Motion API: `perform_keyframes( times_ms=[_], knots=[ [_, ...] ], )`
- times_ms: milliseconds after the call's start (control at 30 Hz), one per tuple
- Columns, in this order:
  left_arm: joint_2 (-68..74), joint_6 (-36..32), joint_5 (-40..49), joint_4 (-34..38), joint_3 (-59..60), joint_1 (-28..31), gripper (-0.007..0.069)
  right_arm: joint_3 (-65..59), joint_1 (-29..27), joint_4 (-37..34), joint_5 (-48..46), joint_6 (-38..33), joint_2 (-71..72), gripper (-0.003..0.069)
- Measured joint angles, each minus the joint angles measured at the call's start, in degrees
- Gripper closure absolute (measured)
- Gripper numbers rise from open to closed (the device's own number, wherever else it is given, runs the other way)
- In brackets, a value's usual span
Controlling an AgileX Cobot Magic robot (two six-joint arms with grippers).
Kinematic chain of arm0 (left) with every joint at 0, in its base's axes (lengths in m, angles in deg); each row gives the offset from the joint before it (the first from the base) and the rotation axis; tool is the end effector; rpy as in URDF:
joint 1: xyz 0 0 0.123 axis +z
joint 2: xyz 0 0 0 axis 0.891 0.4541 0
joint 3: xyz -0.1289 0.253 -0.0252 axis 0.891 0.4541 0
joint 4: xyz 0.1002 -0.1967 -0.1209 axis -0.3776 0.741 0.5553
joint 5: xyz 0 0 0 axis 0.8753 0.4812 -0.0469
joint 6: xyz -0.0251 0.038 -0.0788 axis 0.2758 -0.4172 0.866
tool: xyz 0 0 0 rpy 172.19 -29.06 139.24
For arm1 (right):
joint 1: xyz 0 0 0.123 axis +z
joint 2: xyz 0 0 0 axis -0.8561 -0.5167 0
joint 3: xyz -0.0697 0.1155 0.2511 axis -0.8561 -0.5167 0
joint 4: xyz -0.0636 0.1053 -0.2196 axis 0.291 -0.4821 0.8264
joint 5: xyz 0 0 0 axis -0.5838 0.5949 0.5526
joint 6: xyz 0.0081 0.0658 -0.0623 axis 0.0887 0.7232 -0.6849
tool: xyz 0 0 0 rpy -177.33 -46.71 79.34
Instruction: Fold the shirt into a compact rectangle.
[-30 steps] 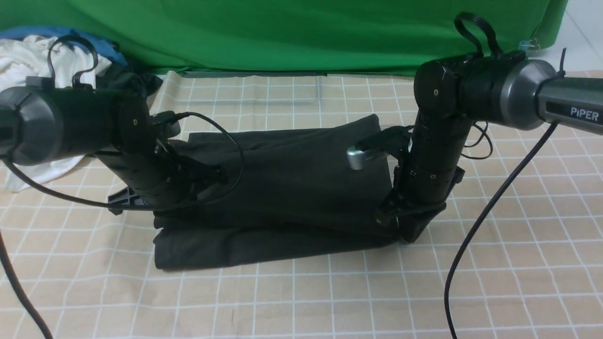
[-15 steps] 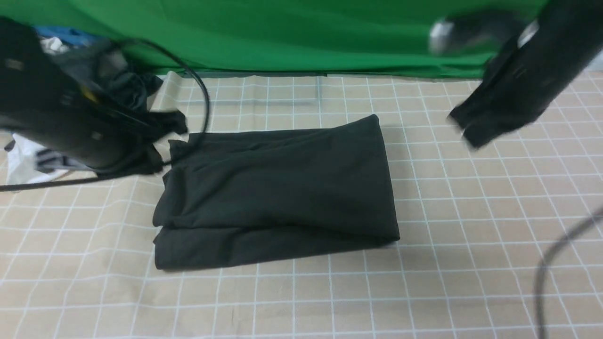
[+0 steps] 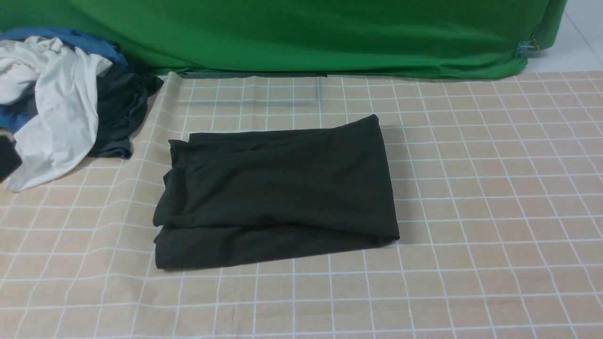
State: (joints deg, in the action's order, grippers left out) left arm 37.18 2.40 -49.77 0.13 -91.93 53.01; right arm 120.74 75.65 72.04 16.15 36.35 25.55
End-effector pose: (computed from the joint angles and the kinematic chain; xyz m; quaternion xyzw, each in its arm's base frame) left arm 0.0708 -0.0157 0.3610 -0.0881 0.7899 -0.1917 0.5758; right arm 0.0793 0.0261 0.4231 -0.1219 0.6245 0.0950 0.7656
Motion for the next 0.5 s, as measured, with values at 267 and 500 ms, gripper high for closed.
perform_keyframes(
  times_ms=[267, 500],
  knots=[
    [-8.37, 0.82, -2.50, 1.90, 7.63, 0.00, 0.0612, -13.11, 0.00, 0.17, 12.35, -0.30, 10.50, 0.0621],
    [-8.44, 0.77, -3.08, 1.85, 7.95, 0.00, 0.0612, -13.25, 0.00, 0.17, 13.24, -0.18, 10.58, 0.0621]
  ],
)
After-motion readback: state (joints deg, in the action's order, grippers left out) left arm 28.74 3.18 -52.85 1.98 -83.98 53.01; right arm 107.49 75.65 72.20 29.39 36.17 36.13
